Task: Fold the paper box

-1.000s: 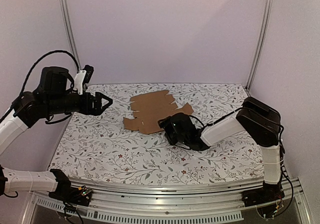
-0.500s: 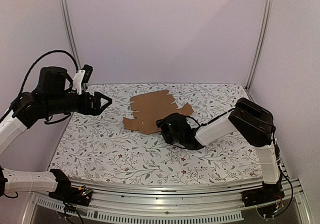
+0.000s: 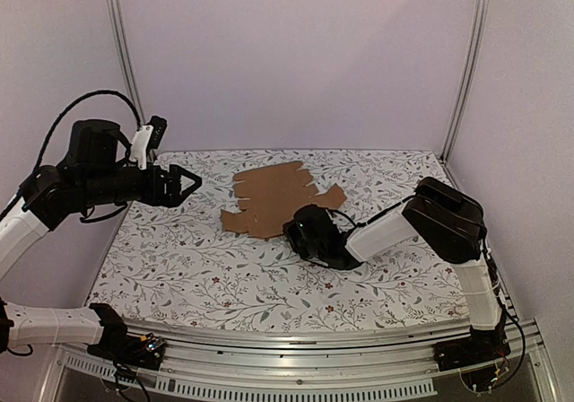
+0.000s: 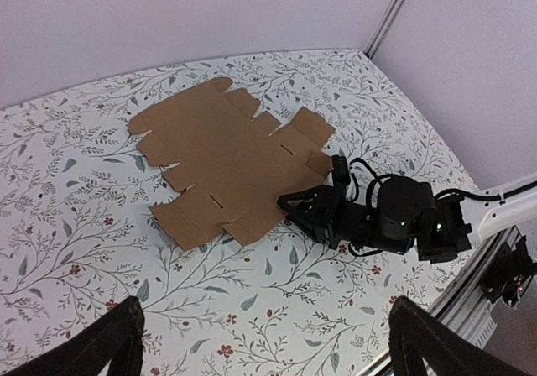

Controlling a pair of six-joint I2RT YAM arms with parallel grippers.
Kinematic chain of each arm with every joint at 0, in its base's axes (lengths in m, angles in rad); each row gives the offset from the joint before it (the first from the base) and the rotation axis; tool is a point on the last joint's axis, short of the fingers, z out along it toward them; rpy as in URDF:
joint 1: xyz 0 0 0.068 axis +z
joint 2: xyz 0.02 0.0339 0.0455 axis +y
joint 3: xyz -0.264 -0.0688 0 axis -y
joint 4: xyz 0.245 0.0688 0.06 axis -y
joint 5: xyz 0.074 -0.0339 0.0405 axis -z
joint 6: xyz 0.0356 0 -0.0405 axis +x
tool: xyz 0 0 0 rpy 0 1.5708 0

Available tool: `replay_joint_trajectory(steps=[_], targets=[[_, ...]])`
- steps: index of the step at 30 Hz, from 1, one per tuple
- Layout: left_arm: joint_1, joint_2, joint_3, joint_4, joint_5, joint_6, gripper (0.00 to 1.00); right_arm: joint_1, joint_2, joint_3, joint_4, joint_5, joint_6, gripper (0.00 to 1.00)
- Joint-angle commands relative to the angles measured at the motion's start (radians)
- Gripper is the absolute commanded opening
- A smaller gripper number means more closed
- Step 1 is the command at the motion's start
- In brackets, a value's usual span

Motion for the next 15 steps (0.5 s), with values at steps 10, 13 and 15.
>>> replay_joint_trajectory(steps=[10, 13, 15], targets=[[0.019, 0.011, -0.017, 0.006, 0.012, -0.003, 1.00, -0.009, -0.049, -0.046, -0.001, 0.040, -0.044, 0.00], [0.020, 0.010, -0.017, 0.004, 0.004, -0.003, 1.00, -0.009, -0.080, -0.077, 0.021, 0.030, -0.060, 0.00], [0.020, 0.008, -0.018, 0.004, -0.004, -0.002, 1.00, -0.008, -0.116, -0.106, 0.045, 0.014, -0.074, 0.00]])
